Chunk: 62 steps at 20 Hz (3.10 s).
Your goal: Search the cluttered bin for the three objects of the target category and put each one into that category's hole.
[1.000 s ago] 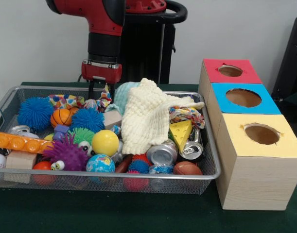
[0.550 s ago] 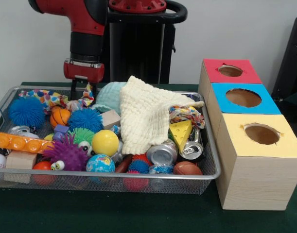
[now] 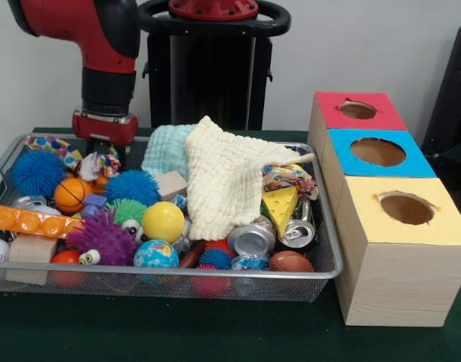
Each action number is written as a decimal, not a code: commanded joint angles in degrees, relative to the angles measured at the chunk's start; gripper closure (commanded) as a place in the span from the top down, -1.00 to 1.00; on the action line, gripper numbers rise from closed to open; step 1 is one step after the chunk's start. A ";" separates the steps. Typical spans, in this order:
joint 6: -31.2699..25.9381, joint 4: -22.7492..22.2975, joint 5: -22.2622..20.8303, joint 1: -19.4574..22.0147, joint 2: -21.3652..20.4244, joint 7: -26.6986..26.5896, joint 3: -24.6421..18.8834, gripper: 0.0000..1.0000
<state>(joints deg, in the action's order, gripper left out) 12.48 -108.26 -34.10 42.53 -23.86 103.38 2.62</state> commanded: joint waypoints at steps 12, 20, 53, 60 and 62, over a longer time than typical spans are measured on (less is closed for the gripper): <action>-9.91 10.81 -8.86 4.62 1.73 -1.47 -11.79 1.00; -0.60 7.61 -14.71 3.58 -3.71 2.18 -12.16 1.00; -4.31 2.41 -14.67 -0.34 -13.53 3.59 -9.92 1.00; -12.99 -1.43 -12.38 2.92 -19.71 0.91 -15.20 1.00; -14.88 -1.98 -11.74 4.16 -20.33 0.19 -16.35 1.00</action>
<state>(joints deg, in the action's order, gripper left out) 6.24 -108.81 -46.51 44.28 -38.68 103.38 -4.97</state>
